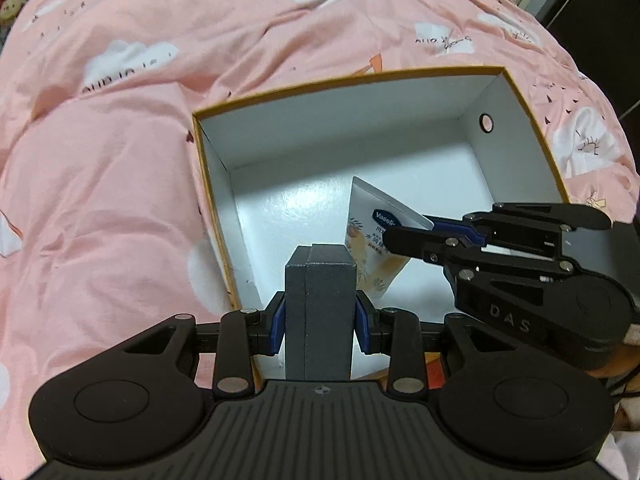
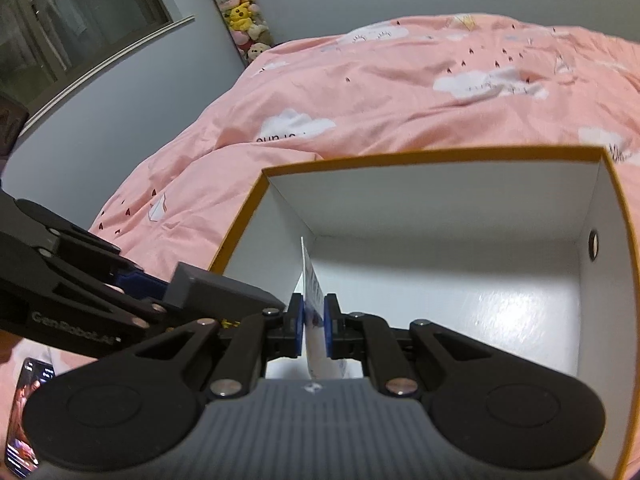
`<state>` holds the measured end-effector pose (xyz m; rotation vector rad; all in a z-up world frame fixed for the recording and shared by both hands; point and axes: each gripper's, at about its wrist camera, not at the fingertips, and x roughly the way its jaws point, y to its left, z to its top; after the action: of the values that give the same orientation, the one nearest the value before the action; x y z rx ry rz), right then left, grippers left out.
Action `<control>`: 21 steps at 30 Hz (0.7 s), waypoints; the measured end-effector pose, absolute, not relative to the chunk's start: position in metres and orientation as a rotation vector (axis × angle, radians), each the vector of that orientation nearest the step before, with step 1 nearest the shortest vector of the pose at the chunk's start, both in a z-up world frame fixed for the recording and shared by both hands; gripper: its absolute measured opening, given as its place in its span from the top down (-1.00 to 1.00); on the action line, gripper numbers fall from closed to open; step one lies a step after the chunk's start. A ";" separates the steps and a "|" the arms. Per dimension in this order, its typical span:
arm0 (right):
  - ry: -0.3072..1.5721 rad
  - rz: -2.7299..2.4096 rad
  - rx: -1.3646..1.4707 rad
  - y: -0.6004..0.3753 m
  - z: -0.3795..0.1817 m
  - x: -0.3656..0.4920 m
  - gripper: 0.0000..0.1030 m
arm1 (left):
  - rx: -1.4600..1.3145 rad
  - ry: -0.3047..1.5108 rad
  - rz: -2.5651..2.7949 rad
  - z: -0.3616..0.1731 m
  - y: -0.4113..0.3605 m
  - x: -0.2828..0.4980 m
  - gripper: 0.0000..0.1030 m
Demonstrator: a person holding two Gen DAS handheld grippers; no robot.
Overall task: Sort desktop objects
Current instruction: 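Carry both items into the orange box and open the left tool on the gray box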
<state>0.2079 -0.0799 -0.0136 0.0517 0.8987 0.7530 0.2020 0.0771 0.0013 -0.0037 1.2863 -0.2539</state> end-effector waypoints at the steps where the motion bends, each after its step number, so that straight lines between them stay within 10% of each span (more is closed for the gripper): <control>1: 0.904 0.755 0.058 -0.080 -0.015 0.208 0.79 | -0.006 1.295 -0.246 -0.002 0.078 0.203 0.25; 21: 1.005 0.798 0.124 -0.088 -0.041 0.204 0.78 | -0.015 1.428 -0.104 -0.049 0.072 0.214 0.25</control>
<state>0.2038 -0.0883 -0.0410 0.1243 1.0046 0.7983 0.2139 0.0724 -0.0491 -0.0146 1.4284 -0.1041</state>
